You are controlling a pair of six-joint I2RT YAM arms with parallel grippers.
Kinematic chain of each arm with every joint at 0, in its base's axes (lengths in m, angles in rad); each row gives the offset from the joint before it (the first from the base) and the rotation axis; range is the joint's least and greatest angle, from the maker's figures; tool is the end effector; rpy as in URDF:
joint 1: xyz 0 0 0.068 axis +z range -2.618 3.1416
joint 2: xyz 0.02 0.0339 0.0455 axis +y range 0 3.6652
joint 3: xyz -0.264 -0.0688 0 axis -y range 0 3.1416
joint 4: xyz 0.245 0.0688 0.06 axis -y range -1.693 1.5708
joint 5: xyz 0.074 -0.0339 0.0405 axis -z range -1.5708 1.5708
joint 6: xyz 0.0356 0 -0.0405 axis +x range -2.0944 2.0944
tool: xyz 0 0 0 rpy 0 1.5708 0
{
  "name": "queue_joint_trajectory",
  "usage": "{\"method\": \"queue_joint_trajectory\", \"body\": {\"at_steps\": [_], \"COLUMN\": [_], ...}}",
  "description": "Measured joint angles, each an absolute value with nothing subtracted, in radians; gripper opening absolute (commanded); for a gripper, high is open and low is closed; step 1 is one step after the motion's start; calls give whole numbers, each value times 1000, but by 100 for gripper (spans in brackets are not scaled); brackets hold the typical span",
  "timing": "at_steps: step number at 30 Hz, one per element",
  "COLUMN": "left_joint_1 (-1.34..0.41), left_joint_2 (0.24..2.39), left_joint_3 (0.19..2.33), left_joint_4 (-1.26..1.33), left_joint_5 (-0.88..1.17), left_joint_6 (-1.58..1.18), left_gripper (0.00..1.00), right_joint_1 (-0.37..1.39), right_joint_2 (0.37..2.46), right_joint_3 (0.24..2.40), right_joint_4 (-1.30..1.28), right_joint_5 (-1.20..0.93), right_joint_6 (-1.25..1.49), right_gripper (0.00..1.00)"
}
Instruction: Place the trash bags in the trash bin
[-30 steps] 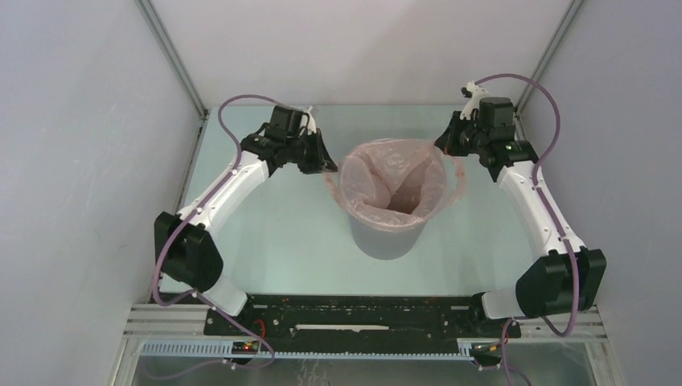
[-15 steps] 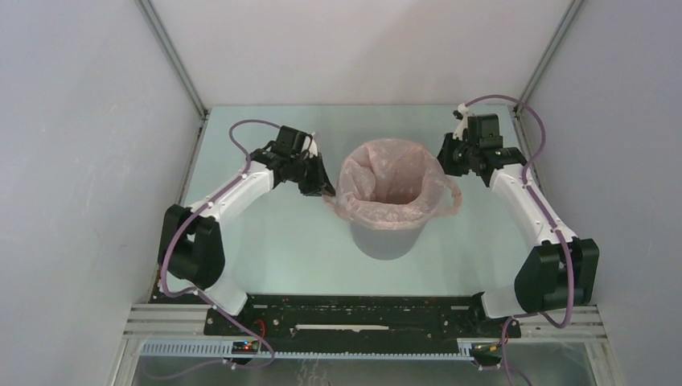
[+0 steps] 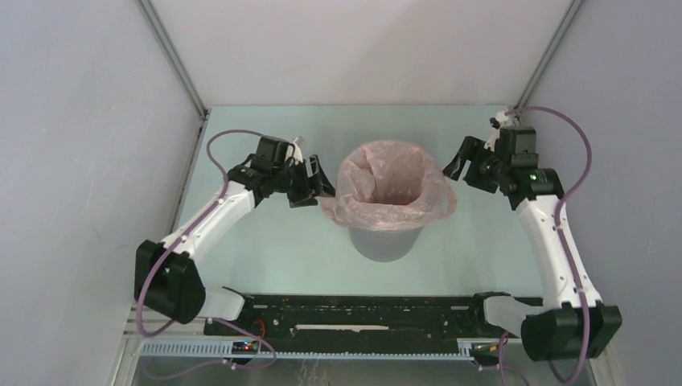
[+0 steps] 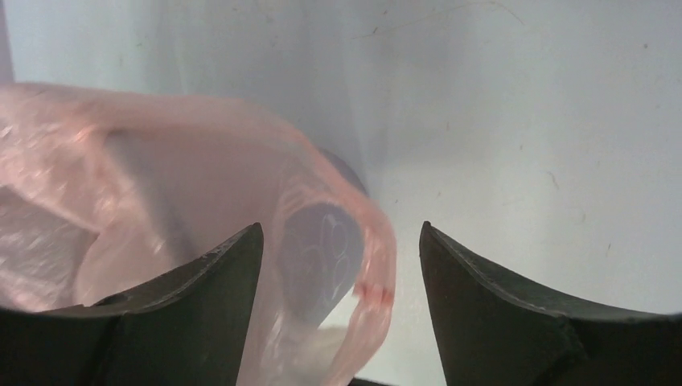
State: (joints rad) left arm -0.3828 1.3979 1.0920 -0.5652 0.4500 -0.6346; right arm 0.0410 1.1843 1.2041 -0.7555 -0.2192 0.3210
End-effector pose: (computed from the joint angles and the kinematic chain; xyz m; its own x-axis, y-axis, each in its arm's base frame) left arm 0.2675 -0.1244 0.2759 -0.9249 -0.2030 -0.3213 0.0594 0.7578 -0.6498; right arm 0.2443 0.0178 0.3499 -0.6997 0.2795 -0.6574 0.0208 0.9278 0.3724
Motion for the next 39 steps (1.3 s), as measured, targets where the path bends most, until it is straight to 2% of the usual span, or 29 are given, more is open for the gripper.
{"method": "queue_joint_trajectory", "body": {"at_steps": [7,9,12,14,16,21,23,28,34,39], "left_joint_1": [-384,-384,-389,-399,-412,-474,-492,-499,-500,-512], "left_joint_2": [1278,1263,1260,1260,1263,1287,1316,1431,1562,1649], "left_joint_3": [1064,1015,929,884,864,848,815,768,770,790], "left_joint_4": [-540,-520,-479,-453,-427,-348,-302,-251,-226,-232], "left_joint_5": [458,459,474,480,485,487,492,502,502,501], "left_joint_6": [-688,-707,-755,-792,-821,-850,-865,-872,-843,-823], "left_gripper": [81,78,66,56,48,18,12,1,0,0], "right_joint_1": [40,39,39,39,39,39,39,40,51,86], "right_joint_2": [1037,1001,991,999,1003,989,997,1085,1200,1283], "right_joint_3": [1189,1141,1079,1040,1004,881,827,755,730,730], "right_joint_4": [-866,-867,-869,-860,-853,-782,-760,-701,-608,-552], "right_joint_5": [-221,-224,-248,-276,-300,-324,-327,-331,-323,-323], "right_joint_6": [363,375,405,432,456,507,511,500,468,447], "right_gripper": [81,79,74,63,45,11,0,0,0,14]}}
